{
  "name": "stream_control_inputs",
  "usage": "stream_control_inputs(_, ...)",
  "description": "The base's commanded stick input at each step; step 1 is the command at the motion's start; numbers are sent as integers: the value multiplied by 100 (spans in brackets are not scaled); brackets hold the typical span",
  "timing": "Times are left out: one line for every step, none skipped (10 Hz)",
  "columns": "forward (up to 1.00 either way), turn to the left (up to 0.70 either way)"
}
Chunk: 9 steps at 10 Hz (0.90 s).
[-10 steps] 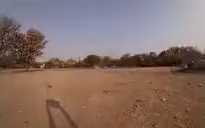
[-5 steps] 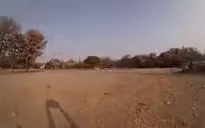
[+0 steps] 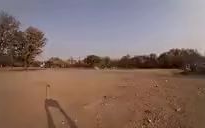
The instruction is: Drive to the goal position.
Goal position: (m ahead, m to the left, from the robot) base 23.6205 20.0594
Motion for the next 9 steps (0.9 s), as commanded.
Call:
stream_control_inputs(70,0)
stream_control_inputs(70,0)
stream_control_inputs(70,0)
stream_control_inputs(70,0)
stream_control_inputs(70,0)
stream_control_inputs(70,0)
stream_control_inputs(70,35)
stream_control_inputs(70,35)
stream_control_inputs(70,22)
